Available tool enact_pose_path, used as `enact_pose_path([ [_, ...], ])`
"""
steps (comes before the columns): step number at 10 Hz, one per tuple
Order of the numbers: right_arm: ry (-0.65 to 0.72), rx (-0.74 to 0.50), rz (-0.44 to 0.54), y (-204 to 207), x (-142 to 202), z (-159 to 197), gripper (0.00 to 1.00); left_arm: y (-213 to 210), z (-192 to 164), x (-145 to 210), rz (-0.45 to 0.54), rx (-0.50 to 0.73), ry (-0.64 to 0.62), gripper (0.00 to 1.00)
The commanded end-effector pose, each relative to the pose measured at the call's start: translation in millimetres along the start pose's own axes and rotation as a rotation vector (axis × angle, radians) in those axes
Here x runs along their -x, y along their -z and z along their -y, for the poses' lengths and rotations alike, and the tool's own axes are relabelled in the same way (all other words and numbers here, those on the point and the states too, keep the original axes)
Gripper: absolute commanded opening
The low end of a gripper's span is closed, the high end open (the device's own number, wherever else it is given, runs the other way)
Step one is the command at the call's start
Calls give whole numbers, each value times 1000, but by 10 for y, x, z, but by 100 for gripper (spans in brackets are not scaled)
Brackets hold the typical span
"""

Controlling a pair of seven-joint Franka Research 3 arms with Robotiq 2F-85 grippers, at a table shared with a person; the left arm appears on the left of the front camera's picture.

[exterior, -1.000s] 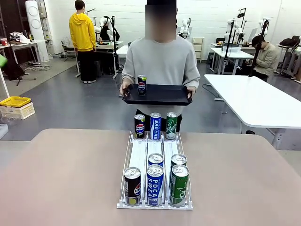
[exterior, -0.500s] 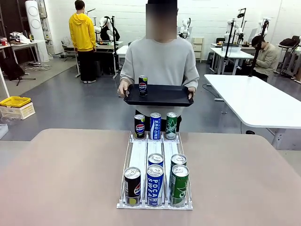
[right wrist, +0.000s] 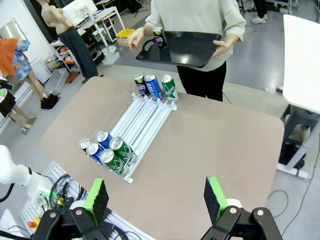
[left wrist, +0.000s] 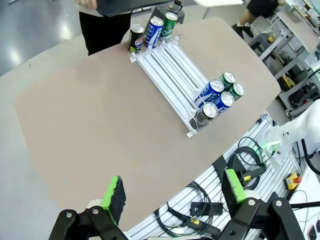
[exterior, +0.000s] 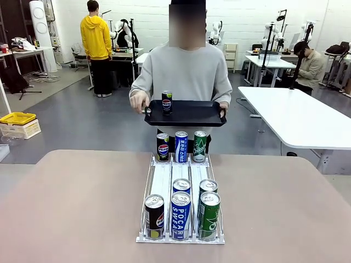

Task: Retrieve and hand over the desired beverage to the person.
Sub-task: Pick up another can of the same type that the person held from the Automatic Can Dispenser.

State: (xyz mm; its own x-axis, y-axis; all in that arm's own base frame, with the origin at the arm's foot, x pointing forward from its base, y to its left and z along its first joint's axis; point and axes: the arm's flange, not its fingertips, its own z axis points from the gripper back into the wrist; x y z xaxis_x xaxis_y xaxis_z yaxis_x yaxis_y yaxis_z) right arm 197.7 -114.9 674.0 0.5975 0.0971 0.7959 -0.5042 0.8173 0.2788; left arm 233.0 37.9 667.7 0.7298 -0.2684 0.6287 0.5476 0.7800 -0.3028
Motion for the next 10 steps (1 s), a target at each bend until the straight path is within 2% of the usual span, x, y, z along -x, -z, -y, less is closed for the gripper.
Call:
enact_pose_path([
  [1, -3, -14, 1, 17, 1, -8, 100, -7, 14, 7, 7, 2, 13, 100],
  [10, -3, -14, 1, 17, 1, -8, 100, -7, 14, 7, 7, 2, 13, 100],
])
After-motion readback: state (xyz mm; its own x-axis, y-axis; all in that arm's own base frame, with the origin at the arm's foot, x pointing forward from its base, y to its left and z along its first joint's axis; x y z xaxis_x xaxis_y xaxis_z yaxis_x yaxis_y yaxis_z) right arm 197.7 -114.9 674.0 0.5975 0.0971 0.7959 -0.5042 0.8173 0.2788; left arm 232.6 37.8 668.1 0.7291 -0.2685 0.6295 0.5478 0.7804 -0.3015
